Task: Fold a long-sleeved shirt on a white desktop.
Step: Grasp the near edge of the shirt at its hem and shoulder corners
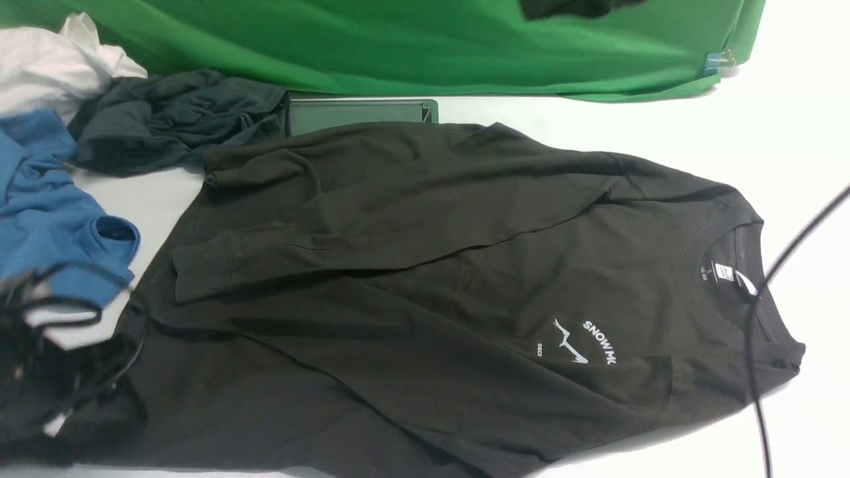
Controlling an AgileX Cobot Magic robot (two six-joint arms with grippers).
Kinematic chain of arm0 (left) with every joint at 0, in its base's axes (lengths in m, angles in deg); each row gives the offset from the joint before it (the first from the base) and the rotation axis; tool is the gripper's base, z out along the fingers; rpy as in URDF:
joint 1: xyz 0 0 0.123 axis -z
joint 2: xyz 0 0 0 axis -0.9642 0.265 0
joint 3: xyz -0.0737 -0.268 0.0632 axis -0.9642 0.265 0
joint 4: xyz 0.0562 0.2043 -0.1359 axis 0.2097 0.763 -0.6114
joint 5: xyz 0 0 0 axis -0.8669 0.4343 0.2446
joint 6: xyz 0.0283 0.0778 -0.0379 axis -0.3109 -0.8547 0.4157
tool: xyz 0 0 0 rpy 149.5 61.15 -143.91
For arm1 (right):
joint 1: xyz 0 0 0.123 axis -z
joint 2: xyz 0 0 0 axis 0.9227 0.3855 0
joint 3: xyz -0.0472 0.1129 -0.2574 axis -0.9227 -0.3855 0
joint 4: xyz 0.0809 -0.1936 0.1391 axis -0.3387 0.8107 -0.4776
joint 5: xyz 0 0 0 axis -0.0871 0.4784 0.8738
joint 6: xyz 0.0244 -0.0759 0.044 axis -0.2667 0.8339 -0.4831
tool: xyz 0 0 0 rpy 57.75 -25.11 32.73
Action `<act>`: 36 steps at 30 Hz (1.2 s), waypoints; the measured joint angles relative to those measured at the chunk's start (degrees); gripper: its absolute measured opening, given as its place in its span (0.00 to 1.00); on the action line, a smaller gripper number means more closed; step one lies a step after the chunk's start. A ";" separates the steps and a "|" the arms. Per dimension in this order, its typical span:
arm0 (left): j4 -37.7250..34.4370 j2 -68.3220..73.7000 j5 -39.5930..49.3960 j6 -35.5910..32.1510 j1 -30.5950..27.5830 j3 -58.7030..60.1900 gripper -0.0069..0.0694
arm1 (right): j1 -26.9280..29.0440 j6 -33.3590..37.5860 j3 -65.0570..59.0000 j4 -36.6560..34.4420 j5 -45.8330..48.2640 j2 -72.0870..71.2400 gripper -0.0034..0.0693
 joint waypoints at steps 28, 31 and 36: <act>-6.48 -1.46 -6.75 -7.90 -9.90 5.16 0.85 | 0.39 0.00 -0.12 -1.70 1.80 2.58 0.28; -8.08 -0.65 -7.08 -9.84 -9.97 4.89 0.79 | 0.39 0.00 -0.12 -2.18 2.37 2.58 0.29; -9.72 0.30 -8.62 -12.78 -10.02 4.78 0.56 | 0.46 0.05 -0.12 -3.97 3.67 2.58 0.31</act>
